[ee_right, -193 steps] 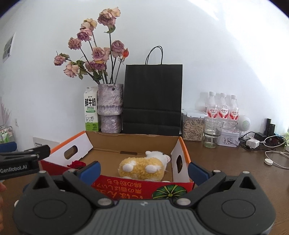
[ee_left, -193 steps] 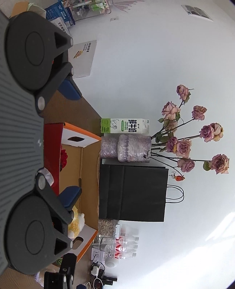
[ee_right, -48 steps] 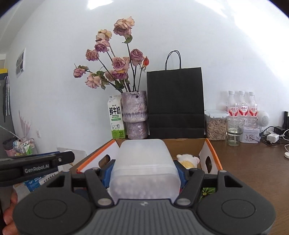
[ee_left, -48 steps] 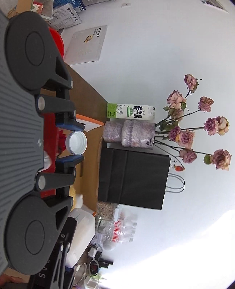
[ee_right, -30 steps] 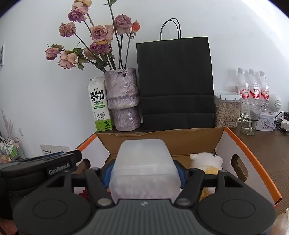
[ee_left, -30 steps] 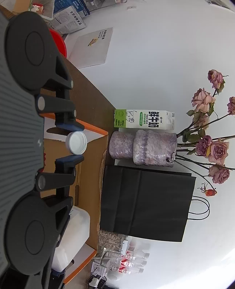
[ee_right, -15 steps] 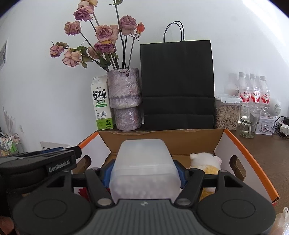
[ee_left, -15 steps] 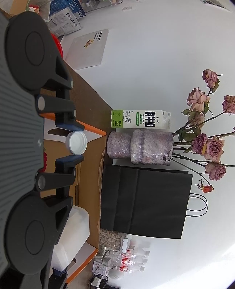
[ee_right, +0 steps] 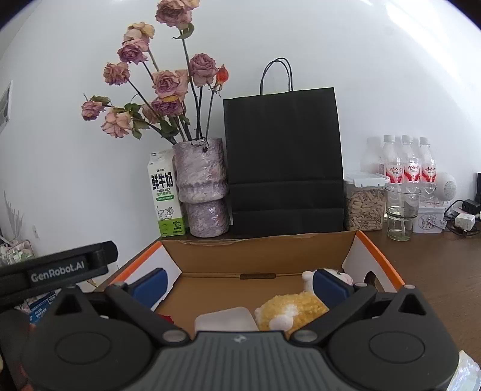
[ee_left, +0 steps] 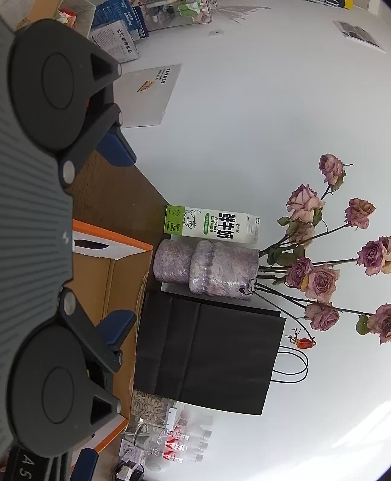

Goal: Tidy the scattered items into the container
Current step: 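Withdraw both grippers from the box back toward the table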

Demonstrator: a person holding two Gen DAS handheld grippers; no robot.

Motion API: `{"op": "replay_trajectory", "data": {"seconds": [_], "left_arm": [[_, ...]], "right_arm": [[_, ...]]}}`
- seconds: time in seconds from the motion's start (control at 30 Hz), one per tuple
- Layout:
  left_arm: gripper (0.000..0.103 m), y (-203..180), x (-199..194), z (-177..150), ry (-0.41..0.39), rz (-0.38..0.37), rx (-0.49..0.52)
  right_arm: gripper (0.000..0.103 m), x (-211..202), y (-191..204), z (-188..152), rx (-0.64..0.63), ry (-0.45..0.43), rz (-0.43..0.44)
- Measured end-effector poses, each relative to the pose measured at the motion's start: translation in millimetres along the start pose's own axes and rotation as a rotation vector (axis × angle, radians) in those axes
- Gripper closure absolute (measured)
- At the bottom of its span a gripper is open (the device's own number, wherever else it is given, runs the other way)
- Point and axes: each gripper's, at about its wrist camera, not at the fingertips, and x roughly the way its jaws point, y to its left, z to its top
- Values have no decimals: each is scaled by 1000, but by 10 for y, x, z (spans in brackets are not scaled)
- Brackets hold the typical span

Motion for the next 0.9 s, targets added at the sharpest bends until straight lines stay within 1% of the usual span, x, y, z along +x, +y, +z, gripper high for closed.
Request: {"op": "replay_trajectory", "data": {"seconds": [0.2,0.6,0.9], "left_arm": [[0,-16,-1,-10,4,7,13],[0,-17,0,-41,18,13,9],[0,23,-32,-72,14,10,6]], "right_arm": [[0,-25,98,-23,-41,5,8],[0,-35,80,-34,-43,16,-30],[0,-69,73,-38,-51,20,-46]]}}
